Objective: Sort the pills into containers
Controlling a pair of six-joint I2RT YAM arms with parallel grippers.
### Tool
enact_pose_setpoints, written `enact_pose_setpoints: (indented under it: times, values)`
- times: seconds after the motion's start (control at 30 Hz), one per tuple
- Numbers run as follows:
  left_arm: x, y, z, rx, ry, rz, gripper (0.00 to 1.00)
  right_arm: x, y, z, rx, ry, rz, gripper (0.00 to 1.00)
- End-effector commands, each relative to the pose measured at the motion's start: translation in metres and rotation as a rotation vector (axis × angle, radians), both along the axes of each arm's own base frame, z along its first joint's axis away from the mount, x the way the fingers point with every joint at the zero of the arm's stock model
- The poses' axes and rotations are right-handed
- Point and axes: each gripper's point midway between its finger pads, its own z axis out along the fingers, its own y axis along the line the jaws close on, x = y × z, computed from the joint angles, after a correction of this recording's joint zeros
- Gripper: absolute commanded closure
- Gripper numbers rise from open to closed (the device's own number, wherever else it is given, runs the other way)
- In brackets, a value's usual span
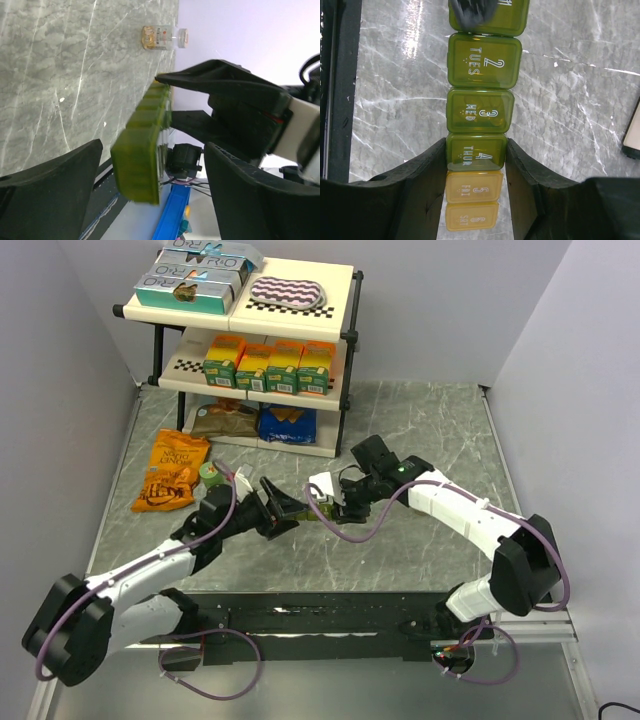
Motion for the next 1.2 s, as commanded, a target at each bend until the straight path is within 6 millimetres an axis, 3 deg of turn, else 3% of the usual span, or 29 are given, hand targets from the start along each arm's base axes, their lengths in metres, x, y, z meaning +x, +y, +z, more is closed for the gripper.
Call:
enact_pose_setpoints:
  times: [0.0,0.37,0.47,0.53,0.57,0.63,0.73,0.8,0.83,0.9,0.93,1.03,1.17]
  values:
    - [0.012,-0.016,0.03,-0.058,-0.056,-0.004,0.19,-0.008,0.002,0.016,0.053,-0.017,0.019,0.74]
    - [0.009,-0.027,0.02,-0.055,-0.03,-0.041,0.47,-0.012,0.002,0.014,0.059,-0.017,0.024,0.74]
    - [0.008,-0.027,0.019,-0.058,-0.025,-0.043,0.59,-0.012,0.002,0.015,0.062,-0.02,0.026,0.74]
    - [0.008,-0.026,0.018,-0.055,-0.021,-0.04,0.75,-0.012,0.002,0.015,0.061,-0.018,0.026,0.74]
    - [0.008,-0.025,0.017,-0.054,-0.016,-0.036,0.89,-0.012,0.002,0.015,0.062,-0.02,0.028,0.74]
    - [0.008,-0.024,0.018,-0.056,-0.017,-0.029,0.97,-0.014,0.002,0.016,0.063,-0.023,0.032,0.73]
    - [0.006,-0.022,0.019,-0.069,-0.014,-0.02,0.99,-0.016,0.0,0.015,0.063,-0.024,0.035,0.7]
    - [0.005,-0.021,0.02,-0.079,-0.004,-0.011,0.99,-0.017,0.0,0.017,0.069,-0.03,0.036,0.63]
    - [0.004,-0.019,0.021,-0.085,-0.002,-0.005,0.99,-0.017,0.001,0.02,0.076,-0.032,0.04,0.52]
    - [0.003,-0.016,0.019,-0.089,0.024,0.01,0.99,-0.018,0.0,0.029,0.092,-0.04,0.035,0.42]
    - [0.002,-0.014,0.018,-0.091,0.031,0.023,0.99,-0.019,0.001,0.033,0.102,-0.042,0.036,0.25]
    - [0.0,-0.008,0.013,-0.099,0.095,0.064,0.99,-0.026,0.001,0.056,0.14,-0.064,0.055,0.0]
    - [-0.004,0.0,0.01,-0.15,0.223,0.126,0.99,-0.027,-0.006,0.077,0.141,-0.125,0.065,0.0]
